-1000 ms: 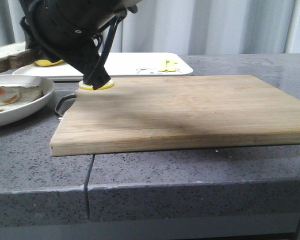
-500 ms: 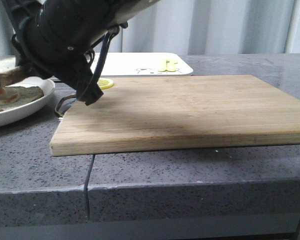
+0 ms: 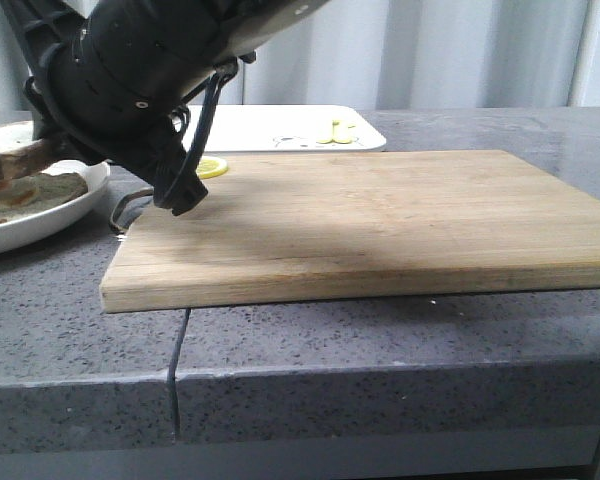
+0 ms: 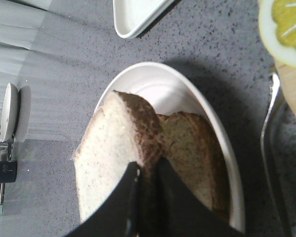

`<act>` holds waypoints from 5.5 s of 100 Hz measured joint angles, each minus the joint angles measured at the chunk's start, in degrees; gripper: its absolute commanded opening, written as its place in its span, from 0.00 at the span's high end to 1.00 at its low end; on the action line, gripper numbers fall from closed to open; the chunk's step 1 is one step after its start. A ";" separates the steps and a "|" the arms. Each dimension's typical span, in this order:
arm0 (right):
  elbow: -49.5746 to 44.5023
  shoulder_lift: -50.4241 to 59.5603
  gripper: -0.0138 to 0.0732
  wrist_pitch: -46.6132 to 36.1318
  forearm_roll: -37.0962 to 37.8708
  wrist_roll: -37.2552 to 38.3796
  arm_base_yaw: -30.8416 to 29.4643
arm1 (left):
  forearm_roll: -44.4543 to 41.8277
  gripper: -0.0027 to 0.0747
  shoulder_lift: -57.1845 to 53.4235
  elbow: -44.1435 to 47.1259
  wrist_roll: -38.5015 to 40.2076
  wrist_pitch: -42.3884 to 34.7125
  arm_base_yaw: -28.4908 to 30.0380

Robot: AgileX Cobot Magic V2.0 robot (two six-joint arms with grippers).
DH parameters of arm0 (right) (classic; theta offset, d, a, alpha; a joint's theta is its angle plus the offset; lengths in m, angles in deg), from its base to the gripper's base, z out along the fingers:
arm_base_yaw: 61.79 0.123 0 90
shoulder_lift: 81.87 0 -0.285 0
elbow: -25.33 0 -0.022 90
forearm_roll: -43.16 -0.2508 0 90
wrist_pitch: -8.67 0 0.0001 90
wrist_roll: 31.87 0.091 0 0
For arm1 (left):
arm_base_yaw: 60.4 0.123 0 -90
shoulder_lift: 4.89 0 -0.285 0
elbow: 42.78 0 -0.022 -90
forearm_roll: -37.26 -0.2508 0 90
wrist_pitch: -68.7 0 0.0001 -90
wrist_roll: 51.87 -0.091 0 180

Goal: Place bread and move sandwich to tray
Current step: 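Lower the bread onto the egg toast and open the right gripper, then raise the right gripper away from the plate, then grasp the rim of the white sandwich plate with the left gripper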

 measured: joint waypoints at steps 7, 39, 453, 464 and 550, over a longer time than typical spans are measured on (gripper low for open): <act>0.00 0.00 0.72 0.00 0.00 -0.27 0.00 | 0.00 0.42 0.00 0.00 0.00 0.00 0.00; 0.00 0.00 0.58 -0.12 0.00 -0.49 0.00 | 0.00 0.42 0.00 0.00 0.00 0.00 0.00; -51.36 85.75 0.35 -32.13 -12.07 -86.72 -1.78 | -13.54 0.42 39.30 6.78 29.61 -12.94 6.14; -51.36 85.75 0.35 -32.13 -12.07 -86.86 -1.78 | -13.41 0.42 39.96 6.66 29.61 -14.15 6.14; -51.36 85.75 0.35 -32.13 -12.07 -86.74 -1.78 | -10.48 0.88 40.96 6.45 29.61 -14.77 6.14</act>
